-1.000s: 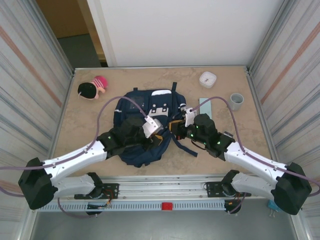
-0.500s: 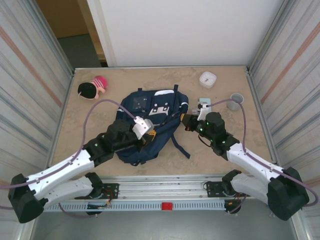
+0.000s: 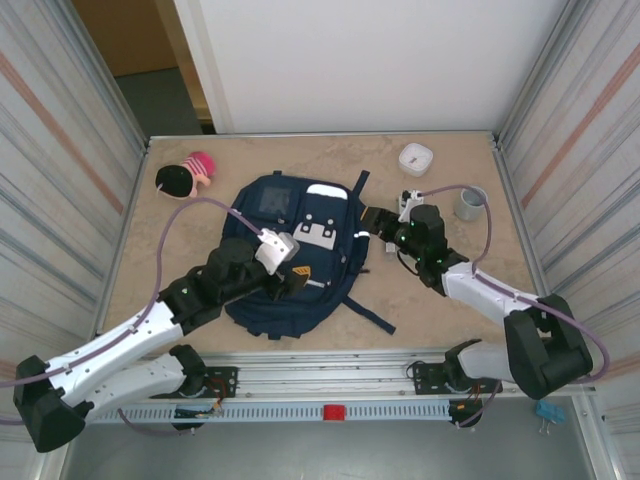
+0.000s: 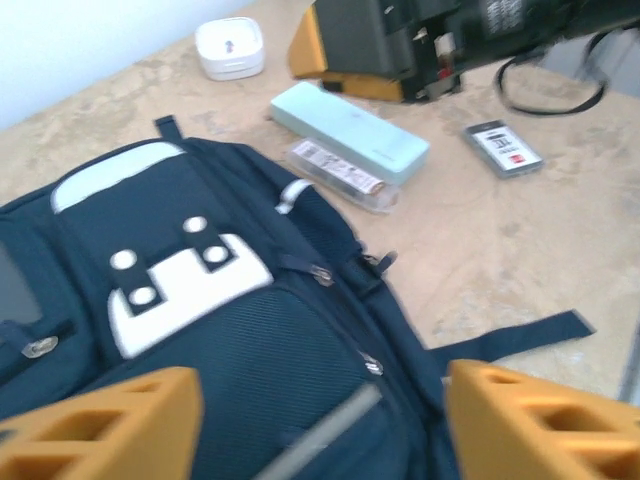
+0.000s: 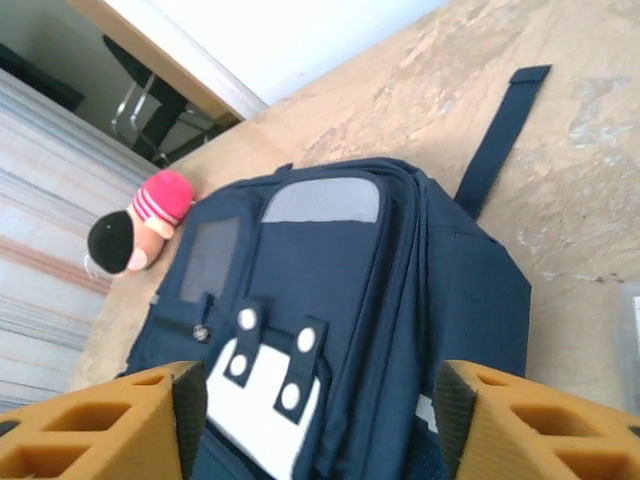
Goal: Pack the student bag
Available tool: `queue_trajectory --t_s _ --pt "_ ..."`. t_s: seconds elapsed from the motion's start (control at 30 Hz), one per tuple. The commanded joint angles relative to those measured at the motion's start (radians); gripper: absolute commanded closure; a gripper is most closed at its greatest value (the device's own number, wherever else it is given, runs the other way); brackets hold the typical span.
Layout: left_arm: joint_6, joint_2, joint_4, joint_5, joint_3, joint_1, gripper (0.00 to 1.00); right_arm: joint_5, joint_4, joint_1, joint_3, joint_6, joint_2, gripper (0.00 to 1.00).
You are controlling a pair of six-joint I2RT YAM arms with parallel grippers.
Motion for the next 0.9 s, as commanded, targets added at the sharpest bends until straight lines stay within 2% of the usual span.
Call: queue_trajectory --t_s 0.0,0.07,0.13,0.27,0.33,0.43,0.57,0.7,0.87 --pt "-0.029 0.012 -0.071 -0.145 0.066 0.009 0.19 0.019 -0.230 0.003 0.094 -0.076 -0.104 0.34" --pt "-0.085 0.029 -0.108 -0.223 0.083 0.019 0.14 -0.010 -0.348 0.003 0.118 -0.095 -0.149 0.34" --pt "-0.158 0.045 -0.140 -0.237 0.090 0.051 0.12 -0.065 -0.436 0.007 0.123 -0.086 -0.191 0.33" --pt "-0.341 0.075 -0.166 -0.189 0.054 0.173 0.10 -0.118 -0.557 0.044 0.103 0.010 -0.236 0.30" --pt "-0.434 0.090 -0.163 -0.122 0.023 0.259 0.10 -0.123 -0.580 0.093 0.084 0.058 -0.246 0.31" --pt "-0.522 0.104 -0.127 -0.037 -0.042 0.351 0.10 -0.084 -0.573 0.199 0.047 0.106 -0.235 0.31" --pt "-0.588 0.111 -0.079 -0.014 -0.119 0.386 0.11 -0.075 -0.496 0.300 0.005 0.189 -0.141 0.31" --pt "-0.658 0.110 -0.036 -0.008 -0.203 0.387 0.12 -0.124 -0.385 0.344 0.003 0.219 0.023 0.34" --pt "-0.766 0.093 0.003 0.046 -0.287 0.386 0.13 -0.125 -0.291 0.342 0.032 0.208 0.170 0.36"
